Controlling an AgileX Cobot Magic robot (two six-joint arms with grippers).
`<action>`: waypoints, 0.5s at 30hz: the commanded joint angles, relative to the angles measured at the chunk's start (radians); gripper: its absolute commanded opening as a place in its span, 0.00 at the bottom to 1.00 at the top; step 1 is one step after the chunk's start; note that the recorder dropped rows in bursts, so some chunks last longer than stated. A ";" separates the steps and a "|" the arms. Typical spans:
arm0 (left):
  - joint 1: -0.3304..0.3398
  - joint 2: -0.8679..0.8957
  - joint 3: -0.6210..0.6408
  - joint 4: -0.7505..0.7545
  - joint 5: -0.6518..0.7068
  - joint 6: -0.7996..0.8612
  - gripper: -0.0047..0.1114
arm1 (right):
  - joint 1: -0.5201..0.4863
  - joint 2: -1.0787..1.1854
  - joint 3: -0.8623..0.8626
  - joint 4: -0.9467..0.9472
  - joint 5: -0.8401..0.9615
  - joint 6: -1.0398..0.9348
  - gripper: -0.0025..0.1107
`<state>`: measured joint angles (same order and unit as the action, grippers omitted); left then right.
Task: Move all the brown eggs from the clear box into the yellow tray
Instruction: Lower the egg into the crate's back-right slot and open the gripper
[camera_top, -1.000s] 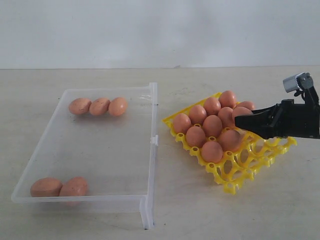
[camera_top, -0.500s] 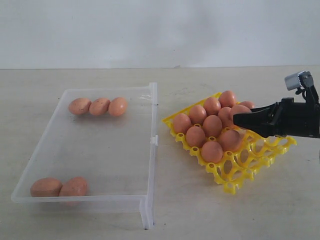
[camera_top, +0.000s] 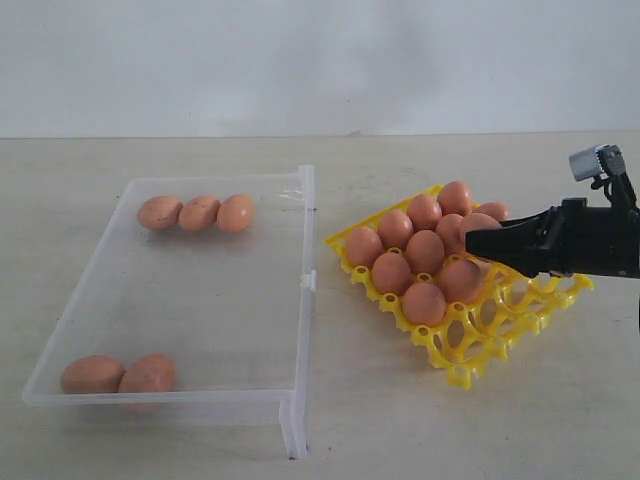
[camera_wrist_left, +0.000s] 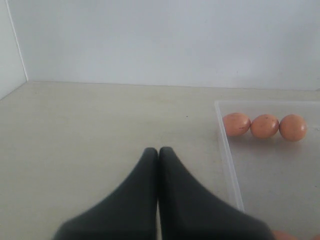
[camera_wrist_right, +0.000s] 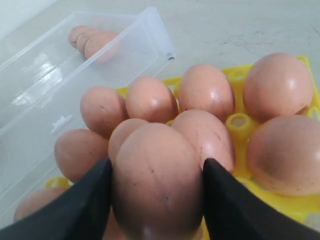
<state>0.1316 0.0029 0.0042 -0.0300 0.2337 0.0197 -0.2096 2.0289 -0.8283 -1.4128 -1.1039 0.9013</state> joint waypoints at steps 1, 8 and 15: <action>-0.003 -0.003 -0.004 -0.005 -0.001 0.001 0.00 | 0.000 -0.003 -0.002 0.011 -0.015 0.004 0.58; -0.003 -0.003 -0.004 -0.005 -0.001 0.001 0.00 | 0.000 -0.003 -0.002 0.085 -0.015 0.004 0.62; -0.003 -0.003 -0.004 -0.005 -0.001 0.001 0.00 | 0.000 -0.005 -0.002 0.085 -0.074 0.004 0.62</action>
<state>0.1316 0.0029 0.0042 -0.0300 0.2337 0.0197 -0.2096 2.0289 -0.8283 -1.3324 -1.1278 0.9027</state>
